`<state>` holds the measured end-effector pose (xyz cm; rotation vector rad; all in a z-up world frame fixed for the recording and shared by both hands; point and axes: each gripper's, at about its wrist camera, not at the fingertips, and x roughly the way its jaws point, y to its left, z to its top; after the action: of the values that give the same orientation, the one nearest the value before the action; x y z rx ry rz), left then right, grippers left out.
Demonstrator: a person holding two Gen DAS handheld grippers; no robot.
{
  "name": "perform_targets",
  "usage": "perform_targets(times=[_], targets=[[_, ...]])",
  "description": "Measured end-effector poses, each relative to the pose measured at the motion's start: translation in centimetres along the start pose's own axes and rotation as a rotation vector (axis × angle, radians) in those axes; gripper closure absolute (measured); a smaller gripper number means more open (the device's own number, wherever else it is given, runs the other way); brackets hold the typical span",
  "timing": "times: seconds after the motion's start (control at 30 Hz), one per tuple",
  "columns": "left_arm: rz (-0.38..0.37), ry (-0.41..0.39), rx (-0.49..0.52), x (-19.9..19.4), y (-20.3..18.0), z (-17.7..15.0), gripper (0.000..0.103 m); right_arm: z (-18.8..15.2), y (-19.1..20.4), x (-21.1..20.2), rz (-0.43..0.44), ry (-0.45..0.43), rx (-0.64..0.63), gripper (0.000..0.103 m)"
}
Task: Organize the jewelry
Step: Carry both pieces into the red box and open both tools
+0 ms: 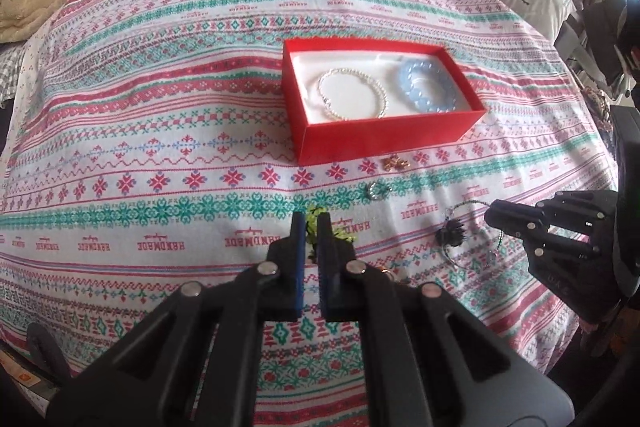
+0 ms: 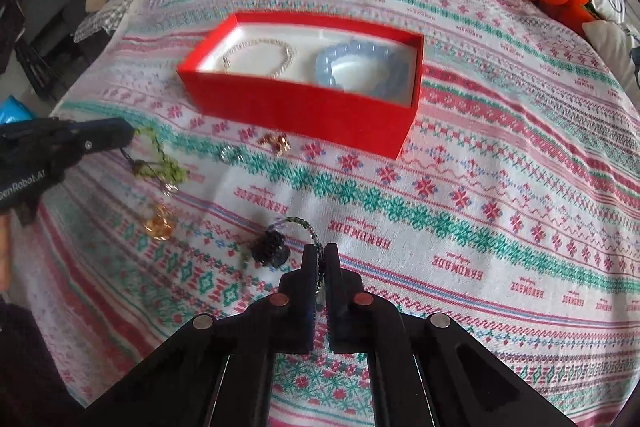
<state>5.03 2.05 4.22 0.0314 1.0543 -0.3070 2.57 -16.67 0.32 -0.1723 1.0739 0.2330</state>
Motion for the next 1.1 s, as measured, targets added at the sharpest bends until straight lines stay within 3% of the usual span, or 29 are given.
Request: perform_targets(times=[0.57,0.9,1.1], targets=[[-0.103,-0.175,0.004,-6.0,-2.7,2.1,0.097,2.2,0.0,-5.1,0.052,-0.14,0.028,0.1],[-0.092,-0.177,-0.005,-4.8,-3.4,3.3,0.097,3.8,-0.8,-6.5,0.059,-0.192,0.067,0.1],[-0.112,-0.199,-0.039,-3.2,-4.3,5.7,0.097,5.9,-1.9,-6.5,0.044,-0.231,0.106,0.1]])
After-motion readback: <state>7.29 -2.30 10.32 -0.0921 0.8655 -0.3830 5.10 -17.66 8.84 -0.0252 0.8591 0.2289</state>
